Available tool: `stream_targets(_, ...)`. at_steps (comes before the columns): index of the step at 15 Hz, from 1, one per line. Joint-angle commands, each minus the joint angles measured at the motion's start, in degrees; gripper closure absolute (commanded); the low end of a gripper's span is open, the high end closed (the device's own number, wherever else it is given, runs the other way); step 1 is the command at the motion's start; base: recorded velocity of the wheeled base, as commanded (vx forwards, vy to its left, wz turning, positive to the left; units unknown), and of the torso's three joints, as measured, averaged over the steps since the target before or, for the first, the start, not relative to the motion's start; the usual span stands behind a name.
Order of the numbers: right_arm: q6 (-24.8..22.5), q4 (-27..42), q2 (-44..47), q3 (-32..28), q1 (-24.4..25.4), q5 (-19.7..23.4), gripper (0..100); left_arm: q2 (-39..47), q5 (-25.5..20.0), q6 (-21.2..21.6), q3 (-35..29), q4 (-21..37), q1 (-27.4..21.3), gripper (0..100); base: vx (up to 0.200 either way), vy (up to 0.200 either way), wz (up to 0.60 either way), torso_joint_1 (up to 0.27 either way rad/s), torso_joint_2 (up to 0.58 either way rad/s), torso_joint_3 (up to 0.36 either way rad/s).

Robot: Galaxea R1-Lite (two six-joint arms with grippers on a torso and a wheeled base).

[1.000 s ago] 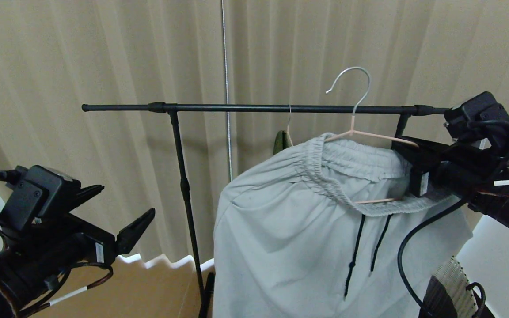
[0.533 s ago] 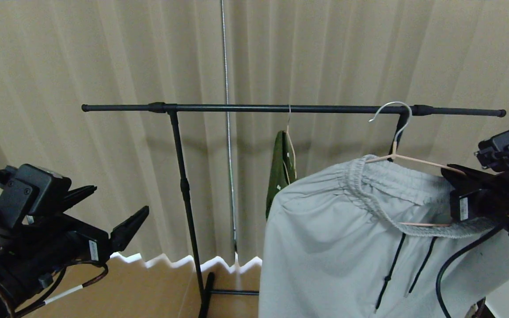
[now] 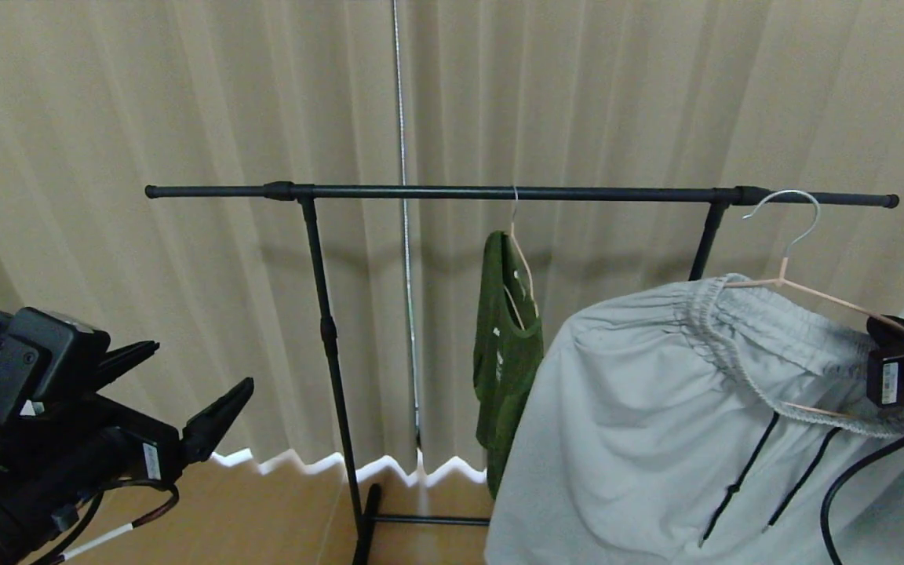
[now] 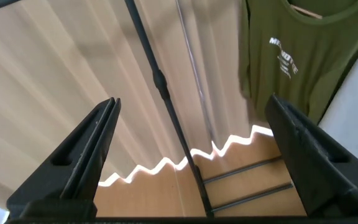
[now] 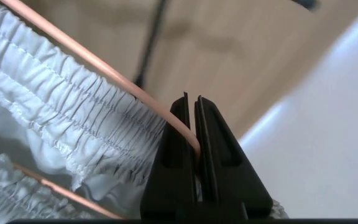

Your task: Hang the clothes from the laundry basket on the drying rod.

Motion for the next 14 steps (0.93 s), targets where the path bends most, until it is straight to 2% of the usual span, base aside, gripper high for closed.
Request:
stream_targets(1,-0.28,-2.62,0.65,2.99,-3.33,-0.10,100,-2.39,-0.05,0.08,0.67,0.07,0.05,0,0.000,0.000,0.00,0.000,0.00,0.000)
stream_targets(3,-1.69,-5.25,0.83,5.37,-5.09,-0.01,100,-3.62,-0.14,0.61,1.02,0.15,-0.04,0,0.000,0.000,0.00,0.000,0.00,0.000)
stream_targets(7,-1.69,-5.61,0.74,5.72,-7.37,0.07,100,-3.88,-0.14,1.05,2.16,0.07,-0.22,0,0.000,0.000,0.00,0.000,0.00,0.000)
stream_targets(9,-1.60,-5.96,0.47,8.00,-8.95,0.07,100,-4.50,-0.14,1.13,2.42,0.15,-0.22,0,0.000,0.000,0.00,0.000,0.00,0.000)
stream_targets(13,-1.77,-10.88,0.56,8.71,-10.10,-0.01,100,-4.76,-0.14,1.49,2.69,0.07,-0.13,0,0.000,0.000,0.00,0.000,0.00,0.000)
stream_targets(14,-1.95,-11.06,0.56,8.80,-11.77,0.07,100,-5.02,-0.14,1.49,2.69,0.07,-0.04,0,0.000,0.000,0.00,0.000,0.00,0.000)
